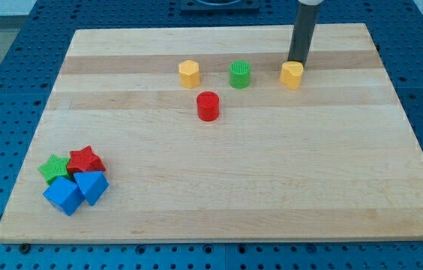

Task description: Move the red circle towards the bottom left side of the hexagon

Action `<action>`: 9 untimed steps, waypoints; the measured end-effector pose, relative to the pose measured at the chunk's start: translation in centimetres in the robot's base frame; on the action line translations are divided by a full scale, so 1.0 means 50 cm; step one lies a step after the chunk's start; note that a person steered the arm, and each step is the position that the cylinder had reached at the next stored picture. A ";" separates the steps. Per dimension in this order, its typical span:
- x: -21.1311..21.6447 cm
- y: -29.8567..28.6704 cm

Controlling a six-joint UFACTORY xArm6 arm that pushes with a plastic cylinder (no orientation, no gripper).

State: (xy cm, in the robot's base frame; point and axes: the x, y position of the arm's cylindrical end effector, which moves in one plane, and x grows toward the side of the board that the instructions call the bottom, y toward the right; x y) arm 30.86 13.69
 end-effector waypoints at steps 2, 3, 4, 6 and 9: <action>-0.007 -0.067; -0.007 -0.122; -0.018 -0.170; -0.098 -0.343; -0.140 -0.617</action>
State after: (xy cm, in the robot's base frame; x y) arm 23.88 -17.15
